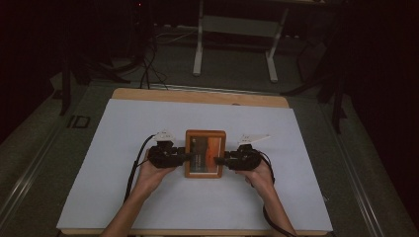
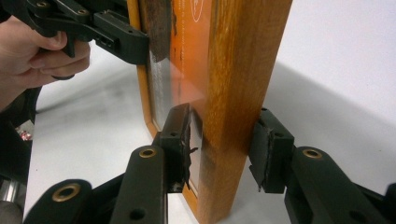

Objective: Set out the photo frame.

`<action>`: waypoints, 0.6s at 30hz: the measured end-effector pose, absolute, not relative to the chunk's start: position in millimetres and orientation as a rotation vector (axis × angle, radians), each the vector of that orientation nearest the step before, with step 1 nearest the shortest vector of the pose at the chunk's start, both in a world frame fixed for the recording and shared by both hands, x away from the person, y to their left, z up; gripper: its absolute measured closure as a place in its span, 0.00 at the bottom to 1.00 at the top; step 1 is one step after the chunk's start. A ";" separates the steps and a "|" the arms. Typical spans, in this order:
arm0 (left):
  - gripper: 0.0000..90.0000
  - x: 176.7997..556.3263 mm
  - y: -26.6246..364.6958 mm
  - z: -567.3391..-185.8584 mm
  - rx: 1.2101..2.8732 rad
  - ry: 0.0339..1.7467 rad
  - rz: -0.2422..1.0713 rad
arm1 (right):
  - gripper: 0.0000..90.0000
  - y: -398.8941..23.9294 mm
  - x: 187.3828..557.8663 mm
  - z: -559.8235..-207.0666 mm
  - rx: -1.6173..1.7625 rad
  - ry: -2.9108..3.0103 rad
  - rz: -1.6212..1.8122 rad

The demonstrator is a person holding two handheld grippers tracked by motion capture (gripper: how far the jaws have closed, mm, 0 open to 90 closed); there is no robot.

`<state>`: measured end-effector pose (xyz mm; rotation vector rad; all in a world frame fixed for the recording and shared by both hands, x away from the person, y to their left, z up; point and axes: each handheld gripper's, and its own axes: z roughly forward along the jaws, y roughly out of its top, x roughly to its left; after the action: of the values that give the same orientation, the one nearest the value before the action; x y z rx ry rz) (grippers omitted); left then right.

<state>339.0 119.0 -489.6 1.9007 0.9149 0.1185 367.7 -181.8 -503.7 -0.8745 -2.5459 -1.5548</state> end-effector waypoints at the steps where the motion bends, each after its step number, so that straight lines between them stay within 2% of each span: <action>1: 0.69 339.1 119.0 -489.8 1.899 0.918 0.119 | 0.69 -181.7 368.4 -504.4 -0.878 -2.537 -1.559; 18: 0.67 341.8 118.8 -492.6 1.896 0.917 0.131 | 0.69 -181.2 368.7 -506.3 -0.893 -2.531 -1.571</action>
<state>341.8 118.8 -492.6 1.8956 0.9173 0.1308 368.7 -181.2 -506.3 -0.8925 -2.5307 -1.5707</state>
